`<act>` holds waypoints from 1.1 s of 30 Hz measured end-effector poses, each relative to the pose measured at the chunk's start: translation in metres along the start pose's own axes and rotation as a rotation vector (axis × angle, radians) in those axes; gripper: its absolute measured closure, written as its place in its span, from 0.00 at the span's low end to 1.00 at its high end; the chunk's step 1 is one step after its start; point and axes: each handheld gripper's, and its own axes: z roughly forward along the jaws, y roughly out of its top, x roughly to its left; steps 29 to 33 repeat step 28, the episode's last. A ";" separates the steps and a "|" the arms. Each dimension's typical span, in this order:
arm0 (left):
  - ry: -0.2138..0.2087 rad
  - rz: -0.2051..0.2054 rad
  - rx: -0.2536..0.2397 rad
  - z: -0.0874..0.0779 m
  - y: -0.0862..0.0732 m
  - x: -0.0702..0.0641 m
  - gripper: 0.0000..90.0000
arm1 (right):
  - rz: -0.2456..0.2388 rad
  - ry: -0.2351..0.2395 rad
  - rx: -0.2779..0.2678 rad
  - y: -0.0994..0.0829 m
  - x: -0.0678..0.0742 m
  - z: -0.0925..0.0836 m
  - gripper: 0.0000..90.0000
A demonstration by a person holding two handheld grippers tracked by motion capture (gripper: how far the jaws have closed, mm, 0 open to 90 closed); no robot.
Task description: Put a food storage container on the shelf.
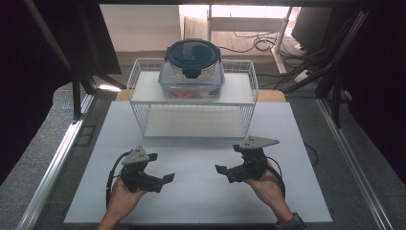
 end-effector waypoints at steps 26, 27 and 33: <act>0.097 0.035 0.203 0.016 -0.069 -0.012 0.00 | 0.002 -0.031 0.158 -0.089 0.013 0.011 0.00; 0.097 0.036 0.206 0.017 -0.070 -0.012 0.00 | -0.003 -0.035 0.162 -0.089 0.013 0.013 0.00; 0.098 0.037 0.206 0.017 -0.069 -0.012 0.00 | -0.007 -0.038 0.165 -0.089 0.013 0.013 0.00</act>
